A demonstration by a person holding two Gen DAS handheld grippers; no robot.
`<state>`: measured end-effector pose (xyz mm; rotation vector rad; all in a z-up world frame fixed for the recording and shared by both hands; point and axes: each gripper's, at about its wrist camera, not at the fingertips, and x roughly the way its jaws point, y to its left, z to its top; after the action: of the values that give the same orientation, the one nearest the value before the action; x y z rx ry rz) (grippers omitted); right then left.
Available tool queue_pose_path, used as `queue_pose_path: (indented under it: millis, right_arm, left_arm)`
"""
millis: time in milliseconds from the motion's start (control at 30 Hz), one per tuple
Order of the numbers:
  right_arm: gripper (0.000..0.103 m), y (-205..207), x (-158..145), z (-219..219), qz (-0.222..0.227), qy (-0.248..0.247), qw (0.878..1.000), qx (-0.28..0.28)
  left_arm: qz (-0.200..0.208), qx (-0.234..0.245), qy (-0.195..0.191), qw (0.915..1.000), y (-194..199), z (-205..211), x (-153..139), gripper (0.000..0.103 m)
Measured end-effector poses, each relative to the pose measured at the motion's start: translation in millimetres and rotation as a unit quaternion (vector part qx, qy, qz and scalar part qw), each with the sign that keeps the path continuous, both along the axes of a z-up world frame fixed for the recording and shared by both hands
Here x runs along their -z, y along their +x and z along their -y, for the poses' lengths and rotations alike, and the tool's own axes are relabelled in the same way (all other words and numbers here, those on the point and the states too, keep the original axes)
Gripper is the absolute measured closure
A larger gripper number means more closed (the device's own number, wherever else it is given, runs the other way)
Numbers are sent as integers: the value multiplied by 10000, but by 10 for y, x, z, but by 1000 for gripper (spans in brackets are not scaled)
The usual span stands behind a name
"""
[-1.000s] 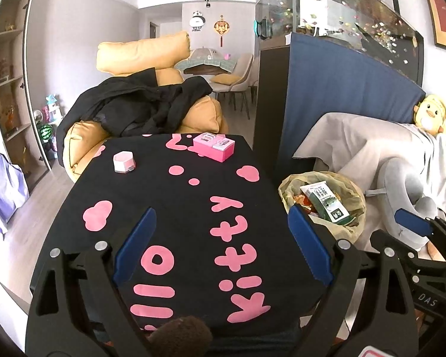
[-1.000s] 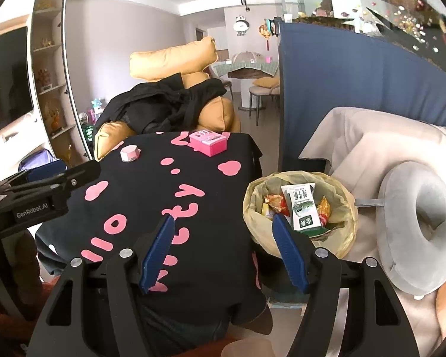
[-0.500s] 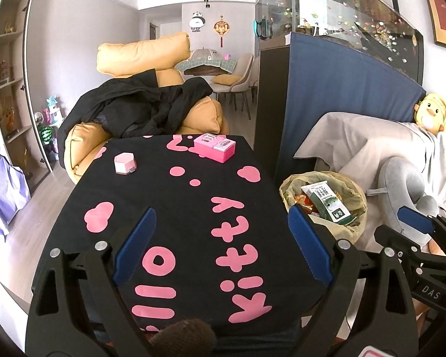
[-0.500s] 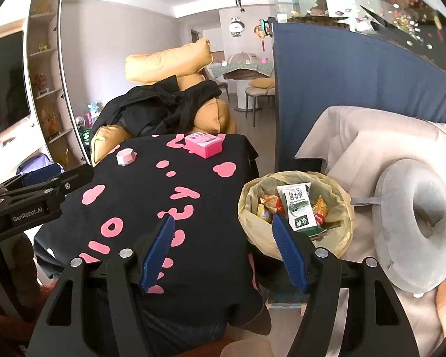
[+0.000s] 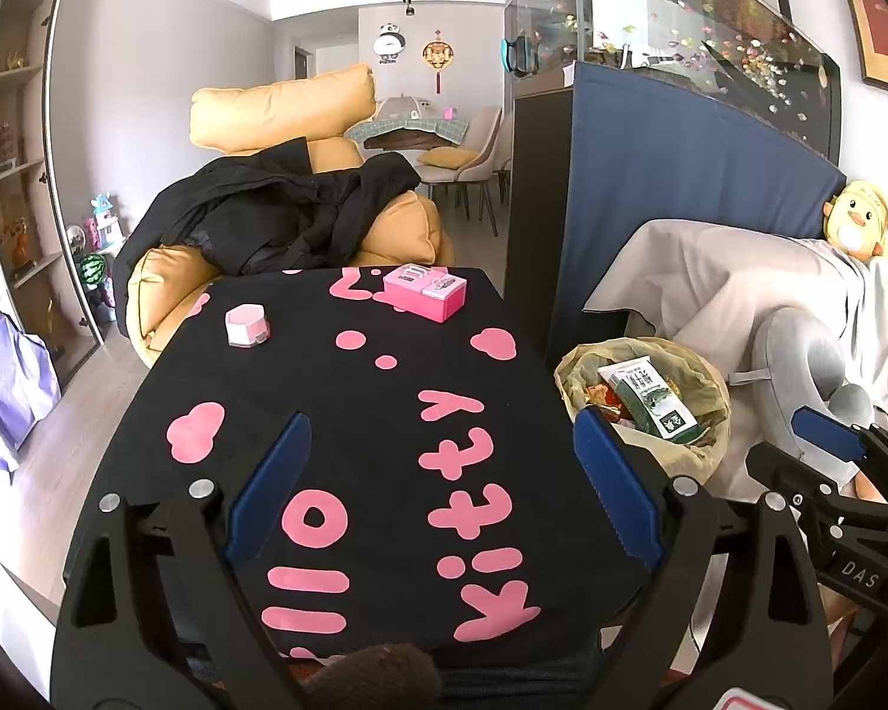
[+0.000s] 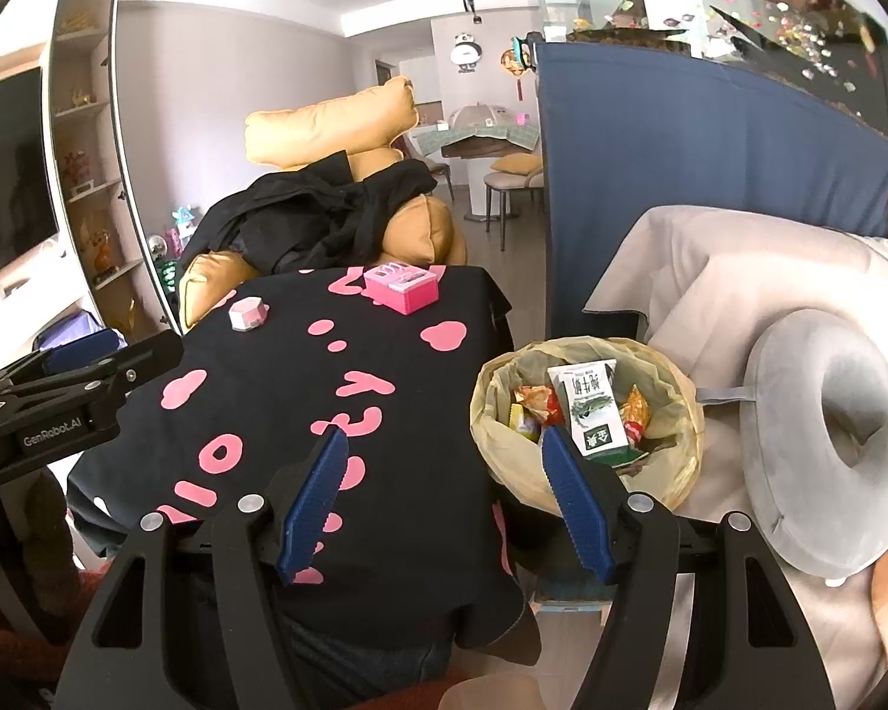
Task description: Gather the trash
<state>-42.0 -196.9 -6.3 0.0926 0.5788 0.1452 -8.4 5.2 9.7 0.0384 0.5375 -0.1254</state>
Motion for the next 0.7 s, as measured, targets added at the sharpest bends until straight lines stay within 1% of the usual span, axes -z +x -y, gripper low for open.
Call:
queue_pose_path:
  millis: [700]
  right_arm:
    - [38, -14, -2, 28, 25, 3, 10000, 50]
  left_arm:
    - [-1, 53, 18, 10000, 2, 12, 4, 17]
